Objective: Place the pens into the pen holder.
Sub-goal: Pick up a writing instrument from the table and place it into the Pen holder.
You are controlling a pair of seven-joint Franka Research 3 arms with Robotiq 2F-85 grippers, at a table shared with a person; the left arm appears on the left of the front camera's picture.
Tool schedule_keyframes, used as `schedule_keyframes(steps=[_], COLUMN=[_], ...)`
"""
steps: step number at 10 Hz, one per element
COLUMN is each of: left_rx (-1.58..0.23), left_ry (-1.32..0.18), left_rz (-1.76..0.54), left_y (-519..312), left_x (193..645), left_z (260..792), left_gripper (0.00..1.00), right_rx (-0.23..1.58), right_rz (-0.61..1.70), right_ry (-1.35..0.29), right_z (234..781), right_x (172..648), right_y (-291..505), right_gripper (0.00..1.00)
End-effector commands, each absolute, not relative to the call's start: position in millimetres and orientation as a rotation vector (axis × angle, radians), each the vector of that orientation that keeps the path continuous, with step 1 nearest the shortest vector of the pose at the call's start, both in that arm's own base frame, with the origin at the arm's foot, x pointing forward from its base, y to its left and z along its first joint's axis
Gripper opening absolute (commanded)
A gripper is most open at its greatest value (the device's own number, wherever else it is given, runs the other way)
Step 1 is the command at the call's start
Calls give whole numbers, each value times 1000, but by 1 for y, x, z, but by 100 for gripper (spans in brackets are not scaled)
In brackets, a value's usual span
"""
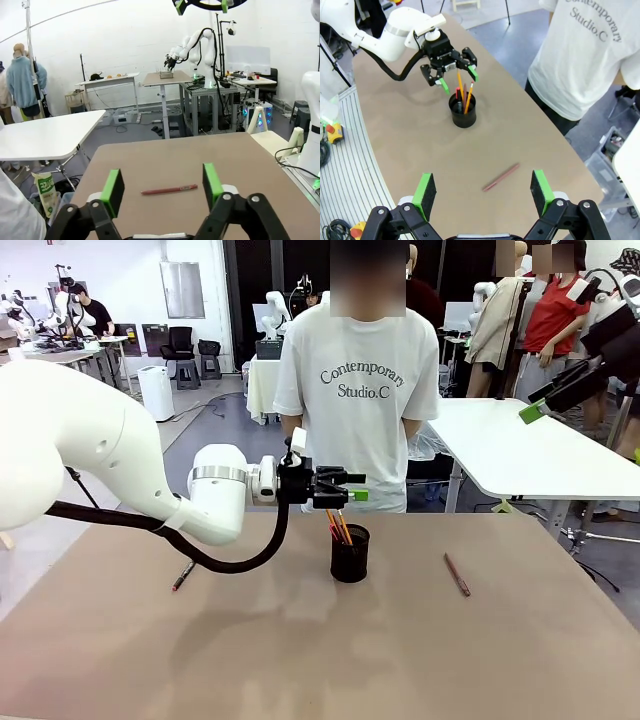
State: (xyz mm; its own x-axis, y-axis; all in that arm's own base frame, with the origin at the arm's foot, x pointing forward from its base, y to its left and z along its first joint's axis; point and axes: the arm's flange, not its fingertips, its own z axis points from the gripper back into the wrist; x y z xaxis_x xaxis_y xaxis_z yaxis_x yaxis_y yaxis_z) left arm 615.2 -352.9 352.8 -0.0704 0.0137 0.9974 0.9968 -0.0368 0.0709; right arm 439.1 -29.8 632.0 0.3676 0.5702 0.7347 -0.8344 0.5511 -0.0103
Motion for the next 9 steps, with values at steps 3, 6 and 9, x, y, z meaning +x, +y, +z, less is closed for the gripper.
schedule_keyframes(steps=[3, 6, 9], left_rx=[-1202, -1200, -1201], left_ry=[-1236, -1269, -1259], left_rz=[-1306, -1292, -1295], left_y=[-335, -348, -348], left_x=[602, 615, 613], left_z=[371, 366, 364], left_gripper=[100, 100, 100], right_rx=[404, 404, 404], right_rz=[936, 936, 936], right_ry=[-767, -767, -767], right_z=[633, 633, 633], right_x=[440, 440, 440], right_y=[-30, -30, -30], right_gripper=[100, 100, 100])
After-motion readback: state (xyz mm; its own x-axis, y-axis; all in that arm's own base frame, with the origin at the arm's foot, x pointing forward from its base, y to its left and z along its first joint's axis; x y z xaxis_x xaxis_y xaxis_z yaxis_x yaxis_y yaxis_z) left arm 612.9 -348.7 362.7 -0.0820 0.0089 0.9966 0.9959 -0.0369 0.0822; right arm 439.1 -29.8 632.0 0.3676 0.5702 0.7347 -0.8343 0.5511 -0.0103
